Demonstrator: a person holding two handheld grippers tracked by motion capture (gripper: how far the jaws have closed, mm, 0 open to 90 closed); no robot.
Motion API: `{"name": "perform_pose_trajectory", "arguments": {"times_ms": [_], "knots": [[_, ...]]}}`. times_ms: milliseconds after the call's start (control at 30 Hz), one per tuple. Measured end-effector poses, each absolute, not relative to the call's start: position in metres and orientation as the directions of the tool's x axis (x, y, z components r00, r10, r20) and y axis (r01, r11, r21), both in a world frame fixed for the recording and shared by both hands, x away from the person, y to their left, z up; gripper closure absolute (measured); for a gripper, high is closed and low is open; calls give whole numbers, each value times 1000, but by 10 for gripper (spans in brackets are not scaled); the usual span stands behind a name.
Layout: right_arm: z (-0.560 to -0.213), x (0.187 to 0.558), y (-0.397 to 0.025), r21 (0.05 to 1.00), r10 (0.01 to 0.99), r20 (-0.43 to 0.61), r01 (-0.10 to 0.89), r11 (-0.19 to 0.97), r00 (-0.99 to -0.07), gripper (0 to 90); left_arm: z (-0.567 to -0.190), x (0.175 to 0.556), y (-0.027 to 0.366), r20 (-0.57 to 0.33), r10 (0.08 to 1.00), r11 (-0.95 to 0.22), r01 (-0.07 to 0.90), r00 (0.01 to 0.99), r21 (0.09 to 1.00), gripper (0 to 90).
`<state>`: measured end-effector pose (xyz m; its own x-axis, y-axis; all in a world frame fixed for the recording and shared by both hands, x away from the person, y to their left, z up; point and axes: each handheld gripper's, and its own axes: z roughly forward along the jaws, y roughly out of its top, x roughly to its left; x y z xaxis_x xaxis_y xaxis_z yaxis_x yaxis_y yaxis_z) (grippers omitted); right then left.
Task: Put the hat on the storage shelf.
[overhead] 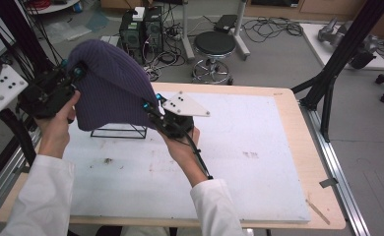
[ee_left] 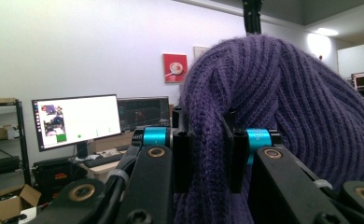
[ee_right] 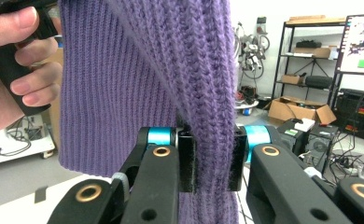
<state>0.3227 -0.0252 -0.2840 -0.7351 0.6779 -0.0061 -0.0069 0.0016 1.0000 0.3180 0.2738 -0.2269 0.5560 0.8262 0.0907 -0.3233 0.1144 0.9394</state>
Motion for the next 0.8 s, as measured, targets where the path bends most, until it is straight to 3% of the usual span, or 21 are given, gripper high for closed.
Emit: {"name": "perform_pose_trajectory", "arguments": {"times_ms": [467,633,800], "knots": [[-255,364,15,1000,717,-19,-26,2,-697,806,-202,358,304,120,848,98,-374,517,922,781],[-259,378,29,1000,724,-4,-7,-1,-690,806,-205,373,313,117,858,79,-353,500,932,779],[-272,390,41,998,739,-55,-13,62,-671,804,-221,384,322,103,864,62,-309,492,949,776]]}}
